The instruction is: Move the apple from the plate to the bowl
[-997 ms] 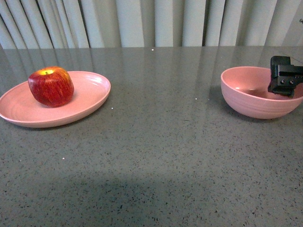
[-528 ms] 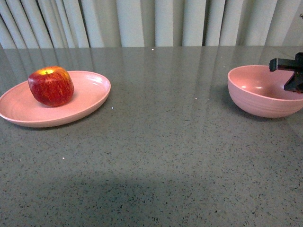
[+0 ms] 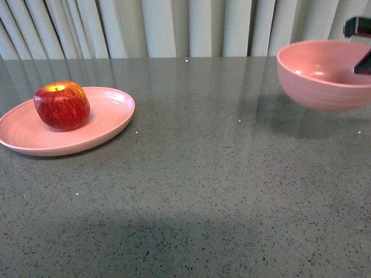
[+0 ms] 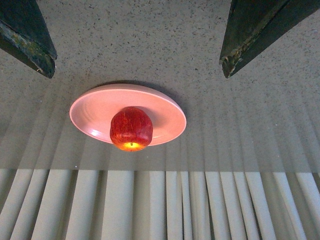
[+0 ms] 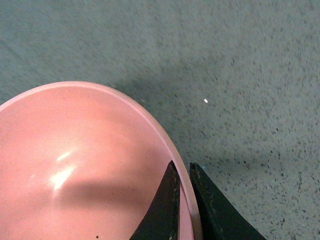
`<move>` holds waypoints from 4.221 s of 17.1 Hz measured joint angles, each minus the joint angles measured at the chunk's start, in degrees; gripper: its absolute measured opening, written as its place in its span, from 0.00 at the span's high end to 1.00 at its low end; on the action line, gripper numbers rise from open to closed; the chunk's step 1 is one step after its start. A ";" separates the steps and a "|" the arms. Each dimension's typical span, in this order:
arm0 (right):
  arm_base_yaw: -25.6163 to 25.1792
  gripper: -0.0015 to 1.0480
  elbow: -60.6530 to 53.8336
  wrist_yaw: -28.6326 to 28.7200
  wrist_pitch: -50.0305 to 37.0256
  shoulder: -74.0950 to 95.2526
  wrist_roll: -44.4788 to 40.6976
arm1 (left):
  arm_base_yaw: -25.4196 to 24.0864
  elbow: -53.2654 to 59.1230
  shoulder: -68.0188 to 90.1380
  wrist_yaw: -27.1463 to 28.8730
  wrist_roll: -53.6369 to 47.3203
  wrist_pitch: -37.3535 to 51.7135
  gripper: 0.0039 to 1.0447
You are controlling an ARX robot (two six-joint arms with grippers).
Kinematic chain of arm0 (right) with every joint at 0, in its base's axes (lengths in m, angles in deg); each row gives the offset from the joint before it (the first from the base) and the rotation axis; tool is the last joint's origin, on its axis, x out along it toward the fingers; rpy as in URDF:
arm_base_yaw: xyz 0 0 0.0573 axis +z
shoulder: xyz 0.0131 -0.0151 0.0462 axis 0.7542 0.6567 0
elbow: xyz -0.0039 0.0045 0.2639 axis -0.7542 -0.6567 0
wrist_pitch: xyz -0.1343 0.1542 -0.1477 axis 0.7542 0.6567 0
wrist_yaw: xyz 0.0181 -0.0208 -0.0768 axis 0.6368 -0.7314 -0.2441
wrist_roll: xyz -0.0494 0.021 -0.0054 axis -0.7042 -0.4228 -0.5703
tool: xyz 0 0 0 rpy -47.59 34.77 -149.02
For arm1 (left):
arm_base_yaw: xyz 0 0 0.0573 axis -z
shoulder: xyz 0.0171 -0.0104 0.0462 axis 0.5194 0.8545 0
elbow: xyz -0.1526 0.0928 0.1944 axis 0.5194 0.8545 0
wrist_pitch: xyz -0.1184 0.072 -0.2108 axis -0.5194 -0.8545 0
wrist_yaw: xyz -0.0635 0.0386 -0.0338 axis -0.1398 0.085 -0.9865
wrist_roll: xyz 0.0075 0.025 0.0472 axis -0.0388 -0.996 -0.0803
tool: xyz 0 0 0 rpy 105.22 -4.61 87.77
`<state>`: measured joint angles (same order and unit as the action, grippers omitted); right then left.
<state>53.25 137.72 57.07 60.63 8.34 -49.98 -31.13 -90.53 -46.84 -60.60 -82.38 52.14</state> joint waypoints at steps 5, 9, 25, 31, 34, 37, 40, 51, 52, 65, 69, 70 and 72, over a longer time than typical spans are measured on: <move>7.58 0.96 2.38 1.05 1.55 -1.79 1.70 | 0.00 0.00 0.00 0.00 0.00 0.00 0.06; 13.88 0.96 6.12 0.48 2.14 1.95 3.82 | 0.00 0.00 0.00 0.00 0.00 0.00 0.06; 20.94 0.96 14.60 -3.76 2.60 17.79 9.88 | 0.00 0.00 0.00 0.02 0.00 0.00 0.06; 22.32 0.96 15.91 -4.72 2.62 19.15 10.32 | 0.00 0.00 0.00 0.00 0.00 -0.02 0.06; 22.73 0.96 16.22 -4.85 2.62 19.21 10.34 | 0.00 0.00 0.00 0.00 0.00 0.00 0.06; 22.71 0.96 16.31 -5.33 2.62 19.47 10.32 | 0.00 0.00 0.00 0.00 0.00 0.00 0.06; 22.71 0.96 16.35 -5.44 2.89 19.89 10.43 | 0.00 0.00 0.00 0.00 0.00 0.00 0.06; 22.64 0.20 16.74 -4.98 3.10 18.16 11.10 | 0.00 0.00 0.00 0.00 0.00 0.00 0.06; 22.51 0.12 15.96 -4.81 2.03 16.41 11.28 | 0.00 0.00 0.00 0.00 0.00 0.00 0.06; 1.09 0.06 -38.91 -5.07 -28.70 -42.01 7.58 | 0.00 0.00 0.00 0.00 0.00 0.00 0.06; -3.39 0.06 -46.95 -2.29 -21.79 -58.97 7.02 | 0.00 0.00 0.00 0.00 0.00 0.00 0.06; -4.02 0.06 -47.80 -2.45 -20.55 -61.13 6.78 | 0.00 0.00 0.00 0.00 0.00 0.00 0.06; -4.24 0.20 -50.84 -2.99 -19.04 -66.42 0.76 | 0.00 0.00 0.00 0.00 0.00 0.00 0.06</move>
<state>49.01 86.88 54.07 41.60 -58.09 -49.21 -31.13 -90.53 -46.84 -60.60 -82.38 52.14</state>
